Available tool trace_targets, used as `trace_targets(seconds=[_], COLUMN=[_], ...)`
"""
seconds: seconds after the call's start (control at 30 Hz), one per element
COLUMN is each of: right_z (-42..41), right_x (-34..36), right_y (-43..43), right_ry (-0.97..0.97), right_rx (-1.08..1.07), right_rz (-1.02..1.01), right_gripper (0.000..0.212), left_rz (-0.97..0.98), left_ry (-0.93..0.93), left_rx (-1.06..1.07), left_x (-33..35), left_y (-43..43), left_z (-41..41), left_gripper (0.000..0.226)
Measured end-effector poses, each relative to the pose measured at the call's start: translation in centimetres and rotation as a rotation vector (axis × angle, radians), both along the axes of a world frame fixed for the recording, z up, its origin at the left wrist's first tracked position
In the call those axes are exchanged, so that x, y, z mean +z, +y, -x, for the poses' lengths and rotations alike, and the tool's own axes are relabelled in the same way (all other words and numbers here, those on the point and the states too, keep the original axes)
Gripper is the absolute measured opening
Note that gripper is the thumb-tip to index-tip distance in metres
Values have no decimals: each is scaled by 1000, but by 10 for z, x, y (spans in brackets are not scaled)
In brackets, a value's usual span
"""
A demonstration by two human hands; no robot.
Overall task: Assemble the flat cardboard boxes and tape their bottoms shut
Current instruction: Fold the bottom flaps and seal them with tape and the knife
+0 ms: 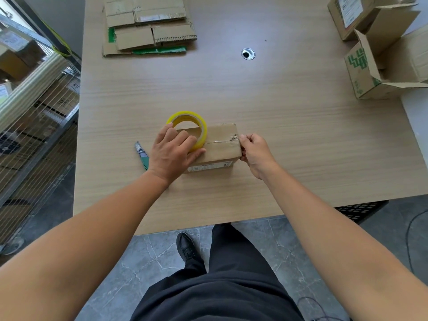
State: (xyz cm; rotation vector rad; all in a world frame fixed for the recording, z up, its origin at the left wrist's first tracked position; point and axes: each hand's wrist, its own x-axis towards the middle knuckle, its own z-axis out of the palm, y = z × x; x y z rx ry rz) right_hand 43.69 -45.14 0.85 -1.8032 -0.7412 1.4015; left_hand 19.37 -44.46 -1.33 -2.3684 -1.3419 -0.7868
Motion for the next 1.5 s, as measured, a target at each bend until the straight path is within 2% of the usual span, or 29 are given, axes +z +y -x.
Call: trace_targets(seconds=[0.1,0.17,0.27,0.37,0.43,0.53,0.6,0.67,0.8,0.93,1.03,1.17,1.27,1.37,1.43,1.5], right_z=[4,4,2,25,37,42,45,48,48,48,46,47,45,43,44,45], right_x=[-3,-2,2,3,-3,-1,0,1,3,5,5,3,1,2,5,15], right_y=[-3,-3,3,0,-4,-6,-5,-6,-6,-9,-9,-7,-4,3,16,27], right_ry=[-15,-133,-397,-371,-481,-681,-738,-771,-775,-813,-894,-937,-943,-978,-1066,-1159], right_rx=[44,79,72,261,329,317,298,296,341,426,466,486,494,524,554,531], right_rz=[44,54,-103,-166,-136,-87,-73,-81,-88,-119,-130,-118,-114,-140,-158,-303], right_gripper=[24,21,49,62,64,65,66,67,73,92,105,109,111,108,101,87], left_rz=[11,12,28,32,45,62,80,149,579,786,852,898,887,869,856,829], left_ry=[3,11,34,62,83,119,144,187,134,119,44,-87,-16,54,75,116], left_rx=[4,3,-7,2,-16,-194,-352,-399,-161,85,145,185,126,21,10,30], left_x=[-2,-2,1,8,17,37,62,87,101,75,62,50,45,40,40,43], left_y=[0,0,0,-2,-2,7,19,31,27,13,13,10,10,15,24,36], left_z=[-1,-1,-1,-5,-4,9,24,40,80,89,86,81,76,75,73,68], left_gripper=[36,36,35,37,39,42,43,46,61,43,39,43,56,55,52,53])
